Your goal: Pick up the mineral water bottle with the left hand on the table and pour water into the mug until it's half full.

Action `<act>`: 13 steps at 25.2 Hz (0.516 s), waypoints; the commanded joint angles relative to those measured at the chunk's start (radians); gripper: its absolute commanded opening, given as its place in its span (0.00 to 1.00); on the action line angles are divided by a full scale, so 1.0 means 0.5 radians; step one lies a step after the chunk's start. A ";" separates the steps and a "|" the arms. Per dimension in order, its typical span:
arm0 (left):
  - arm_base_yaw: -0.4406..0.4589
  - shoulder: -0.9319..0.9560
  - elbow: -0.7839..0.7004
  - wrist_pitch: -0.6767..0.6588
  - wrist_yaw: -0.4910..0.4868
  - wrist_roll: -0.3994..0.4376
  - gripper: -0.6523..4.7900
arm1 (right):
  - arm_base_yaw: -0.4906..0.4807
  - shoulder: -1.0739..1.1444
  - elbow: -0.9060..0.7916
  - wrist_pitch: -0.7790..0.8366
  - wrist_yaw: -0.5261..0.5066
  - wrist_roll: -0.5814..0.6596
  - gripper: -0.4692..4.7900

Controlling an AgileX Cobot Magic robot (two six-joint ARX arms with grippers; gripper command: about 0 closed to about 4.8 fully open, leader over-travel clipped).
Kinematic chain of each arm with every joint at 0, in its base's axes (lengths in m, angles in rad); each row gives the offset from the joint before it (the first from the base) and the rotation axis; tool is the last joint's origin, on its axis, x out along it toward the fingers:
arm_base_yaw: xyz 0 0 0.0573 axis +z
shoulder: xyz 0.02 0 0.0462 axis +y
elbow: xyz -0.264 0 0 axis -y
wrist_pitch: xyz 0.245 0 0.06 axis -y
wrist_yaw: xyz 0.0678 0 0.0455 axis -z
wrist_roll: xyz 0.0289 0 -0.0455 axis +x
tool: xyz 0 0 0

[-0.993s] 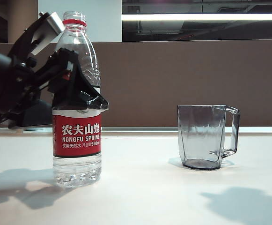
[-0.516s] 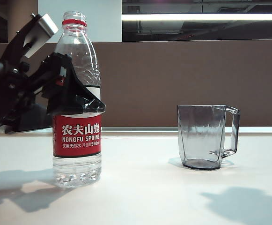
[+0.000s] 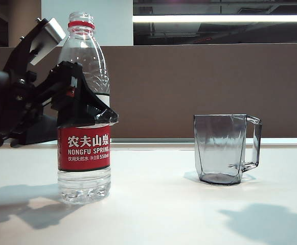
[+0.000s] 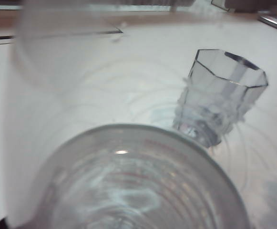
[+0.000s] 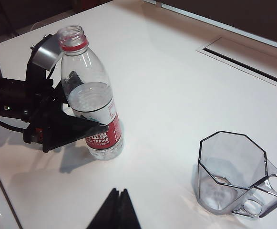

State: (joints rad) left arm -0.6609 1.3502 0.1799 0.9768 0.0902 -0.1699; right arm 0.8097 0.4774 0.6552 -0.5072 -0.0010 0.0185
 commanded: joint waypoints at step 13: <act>-0.002 0.010 0.007 0.116 0.005 0.002 0.43 | 0.002 -0.004 0.015 0.034 -0.004 -0.001 0.07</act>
State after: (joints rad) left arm -0.6605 1.3579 0.1802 0.9890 0.0879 -0.1699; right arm 0.8097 0.4774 0.6552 -0.5072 -0.0010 0.0185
